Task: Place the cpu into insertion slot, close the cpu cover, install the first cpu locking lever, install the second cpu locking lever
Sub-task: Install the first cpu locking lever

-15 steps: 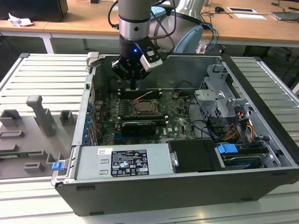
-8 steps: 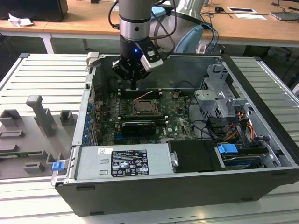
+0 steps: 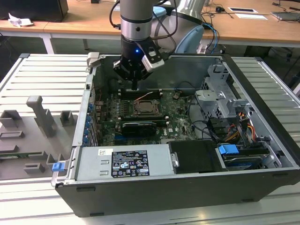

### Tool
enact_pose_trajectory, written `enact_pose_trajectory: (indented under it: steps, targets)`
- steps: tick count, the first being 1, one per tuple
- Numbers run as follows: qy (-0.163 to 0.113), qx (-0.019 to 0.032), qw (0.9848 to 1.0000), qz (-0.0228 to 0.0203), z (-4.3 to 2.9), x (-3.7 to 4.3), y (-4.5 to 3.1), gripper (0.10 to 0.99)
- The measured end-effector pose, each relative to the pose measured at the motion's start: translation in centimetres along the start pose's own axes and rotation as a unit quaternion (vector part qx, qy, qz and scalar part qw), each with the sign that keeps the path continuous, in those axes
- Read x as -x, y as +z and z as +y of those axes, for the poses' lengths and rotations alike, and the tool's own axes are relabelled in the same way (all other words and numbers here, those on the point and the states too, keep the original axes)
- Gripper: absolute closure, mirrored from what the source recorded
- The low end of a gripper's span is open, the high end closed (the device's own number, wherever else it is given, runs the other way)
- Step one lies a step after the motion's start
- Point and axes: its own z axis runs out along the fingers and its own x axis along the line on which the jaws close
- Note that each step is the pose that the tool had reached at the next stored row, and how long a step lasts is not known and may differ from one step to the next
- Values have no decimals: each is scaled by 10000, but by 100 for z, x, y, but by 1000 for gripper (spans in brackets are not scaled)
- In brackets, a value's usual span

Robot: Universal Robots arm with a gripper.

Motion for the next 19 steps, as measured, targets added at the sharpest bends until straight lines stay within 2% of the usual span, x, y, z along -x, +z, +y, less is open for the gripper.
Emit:
enact_pose_trajectory:
  steps: [16,17,18,19]
  targets:
    - [0,34,10000,-1,-5,39,1,980]
    - [0,35,10000,-3,-8,82,29,980]
    - [0,44,10000,-3,-16,180,88,980]
    - [0,110,9999,-7,-17,187,96,980]
